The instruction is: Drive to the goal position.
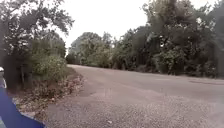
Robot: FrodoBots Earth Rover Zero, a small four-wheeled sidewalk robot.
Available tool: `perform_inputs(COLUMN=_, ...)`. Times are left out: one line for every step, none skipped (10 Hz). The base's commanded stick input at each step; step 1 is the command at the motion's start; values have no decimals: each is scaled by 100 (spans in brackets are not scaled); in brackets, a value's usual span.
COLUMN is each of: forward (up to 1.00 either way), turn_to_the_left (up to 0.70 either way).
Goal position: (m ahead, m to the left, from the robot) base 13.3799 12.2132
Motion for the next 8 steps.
perform_inputs(forward=0, turn_to_the_left=0)
perform_inputs(forward=-1, turn_to_the_left=0)
perform_inputs(forward=-11, turn_to_the_left=0)
perform_inputs(forward=-17, turn_to_the_left=0)
perform_inputs(forward=-14, turn_to_the_left=0)
perform_inputs(forward=0, turn_to_the_left=0)
perform_inputs(forward=0, turn_to_the_left=0)
perform_inputs(forward=0, turn_to_the_left=0)
